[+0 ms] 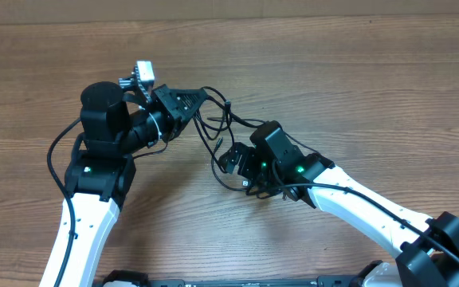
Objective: Untangle cables
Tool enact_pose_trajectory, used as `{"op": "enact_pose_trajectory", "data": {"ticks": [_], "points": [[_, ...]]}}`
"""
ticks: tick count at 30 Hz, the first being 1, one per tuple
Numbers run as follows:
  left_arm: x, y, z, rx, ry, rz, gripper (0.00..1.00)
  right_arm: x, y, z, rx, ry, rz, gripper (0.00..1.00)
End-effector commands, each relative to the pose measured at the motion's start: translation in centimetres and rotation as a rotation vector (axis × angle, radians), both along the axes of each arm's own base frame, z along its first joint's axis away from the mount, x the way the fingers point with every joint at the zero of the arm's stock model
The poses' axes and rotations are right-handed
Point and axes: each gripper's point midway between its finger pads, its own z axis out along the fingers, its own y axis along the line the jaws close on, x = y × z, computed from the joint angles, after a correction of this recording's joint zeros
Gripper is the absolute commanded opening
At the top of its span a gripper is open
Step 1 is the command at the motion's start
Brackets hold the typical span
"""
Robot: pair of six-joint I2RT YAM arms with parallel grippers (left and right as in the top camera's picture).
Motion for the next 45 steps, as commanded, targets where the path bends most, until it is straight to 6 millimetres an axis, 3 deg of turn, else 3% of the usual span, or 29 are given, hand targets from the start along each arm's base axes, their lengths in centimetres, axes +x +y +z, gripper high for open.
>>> {"op": "enact_pose_trajectory", "data": {"ticks": [1, 7, 11, 15, 18, 22, 28, 31, 35, 41, 45], "points": [[-0.4, -0.2, 2.3, 0.066, -0.178, -0.065, 0.04, -0.3, -1.6, -1.7, -0.118, -0.048, 0.070, 1.00], [0.0, -0.3, 4.0, 0.105, -0.320, -0.075, 0.04, -3.9, 0.7, -1.1, -0.013, -0.035, 0.404, 1.00], [0.2, -0.3, 5.7, 0.099, -0.406, -0.069, 0.04, -5.1, 0.0, -1.7, -0.037, 0.012, 0.431, 1.00], [-0.3, -0.7, 5.5, 0.153, -0.470, -0.118, 0.04, -4.7, 0.3, -1.1, -0.023, -0.013, 0.430, 1.00], [-1.3, -1.3, 4.4, 0.219, -0.522, -0.205, 0.08, -4.4, 0.5, 0.4, -0.006, -0.064, 0.445, 1.00], [-2.3, -1.6, 2.4, 0.285, -0.527, -0.288, 0.05, -4.7, 0.3, 4.3, 0.010, -0.214, 0.536, 1.00], [-3.0, -1.6, 0.5, 0.355, -0.520, -0.335, 0.05, -5.8, -2.0, 10.0, -0.044, -0.487, 0.655, 1.00], [-3.2, -1.7, 0.1, 0.350, -0.502, -0.346, 0.05, -5.0, -3.7, 12.0, -0.135, -0.620, 0.629, 1.00], [-4.3, -2.3, 0.4, 0.317, -0.525, -0.411, 0.06, -2.4, -5.3, 13.9, -0.299, -0.798, 0.599, 1.00], [-6.5, -3.3, 1.3, 0.220, -0.555, -0.532, 0.10, 0.5, -4.2, 13.7, -0.418, -0.933, 0.678, 1.00], [-8.1, -3.8, 2.0, 0.154, -0.574, -0.611, 0.12, 4.3, -4.2, 13.4, -0.550, -0.996, 0.608, 1.00]]}}
